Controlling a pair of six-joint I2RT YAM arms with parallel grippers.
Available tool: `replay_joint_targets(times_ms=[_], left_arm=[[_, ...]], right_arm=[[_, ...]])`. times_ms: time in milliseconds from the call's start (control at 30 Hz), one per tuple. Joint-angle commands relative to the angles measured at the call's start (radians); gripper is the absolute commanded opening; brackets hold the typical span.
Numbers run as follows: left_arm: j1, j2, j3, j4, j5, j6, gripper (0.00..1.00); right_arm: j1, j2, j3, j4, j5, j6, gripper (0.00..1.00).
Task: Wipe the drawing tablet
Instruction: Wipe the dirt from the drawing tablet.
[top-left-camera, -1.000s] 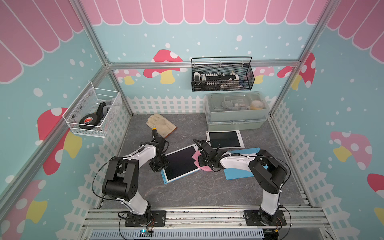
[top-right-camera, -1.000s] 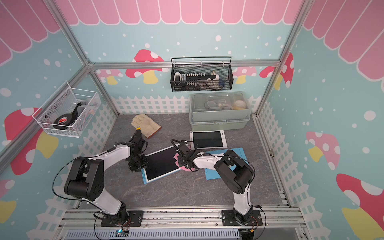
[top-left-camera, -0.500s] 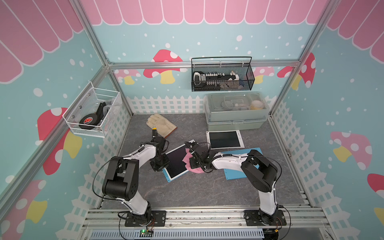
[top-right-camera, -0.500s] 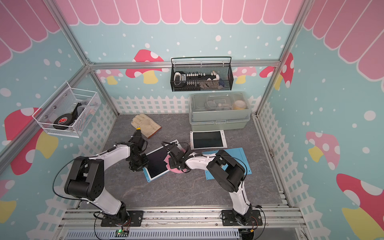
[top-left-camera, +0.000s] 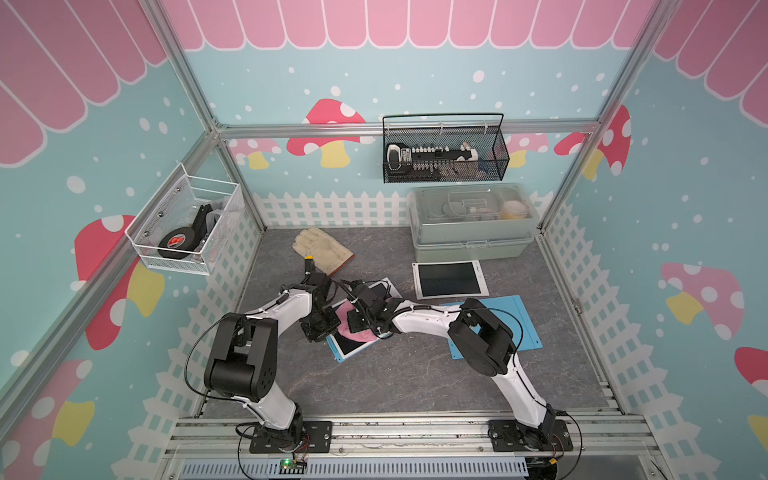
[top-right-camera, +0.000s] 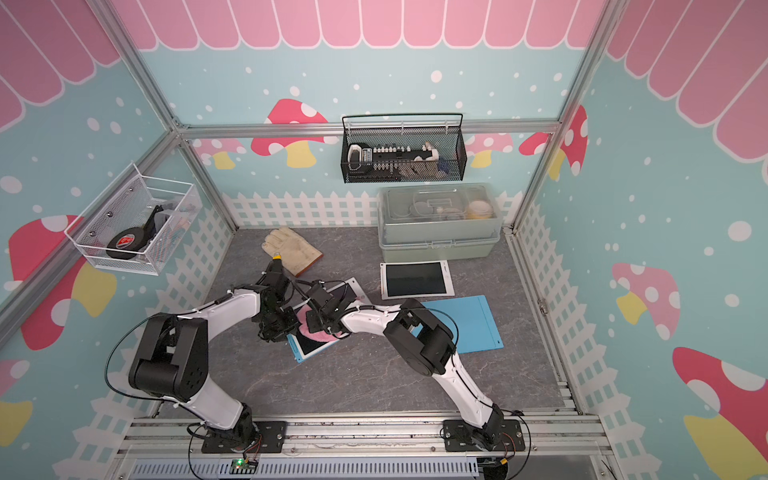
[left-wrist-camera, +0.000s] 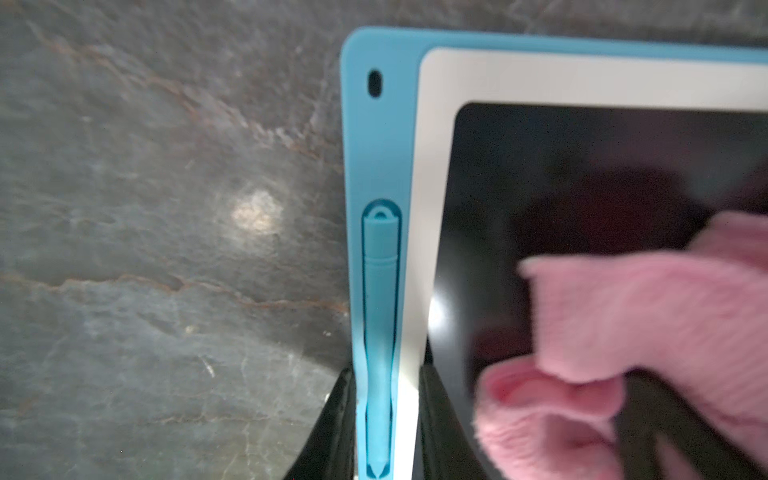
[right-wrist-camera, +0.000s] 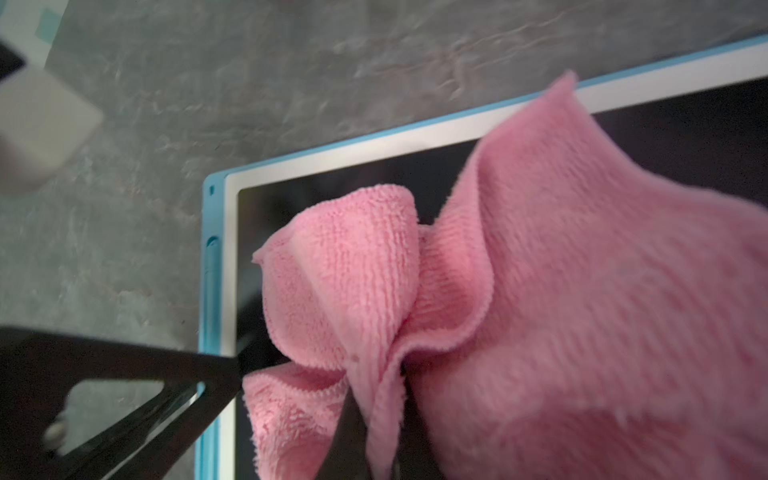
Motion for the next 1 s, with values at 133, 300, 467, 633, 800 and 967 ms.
replay_joint_targets(times_ms=[133, 300, 467, 633, 800, 967], left_arm=[[-0.003, 0.040, -0.044, 0.045, 0.019, 0.017, 0.23], [0.006, 0.040, -0.053, 0.067, 0.035, 0.017, 0.22], [0.020, 0.036, -0.068, 0.091, 0.062, 0.018, 0.20], [0.022, 0.029, -0.076, 0.091, 0.066, 0.021, 0.20], [0.022, -0.010, -0.074, 0.090, 0.076, 0.012, 0.20], [0.068, -0.132, 0.009, 0.041, 0.099, -0.006, 0.28]], right_arm=[[-0.147, 0.025, 0.027, -0.082, 0.046, -0.046, 0.00], [-0.004, 0.128, 0.185, -0.052, -0.067, -0.036, 0.00], [0.015, 0.178, 0.224, -0.004, -0.114, 0.043, 0.00], [-0.095, 0.153, 0.172, -0.023, -0.067, 0.071, 0.00], [-0.115, 0.137, 0.159, 0.018, -0.087, 0.080, 0.00], [-0.055, 0.128, 0.148, 0.036, -0.092, 0.050, 0.00]])
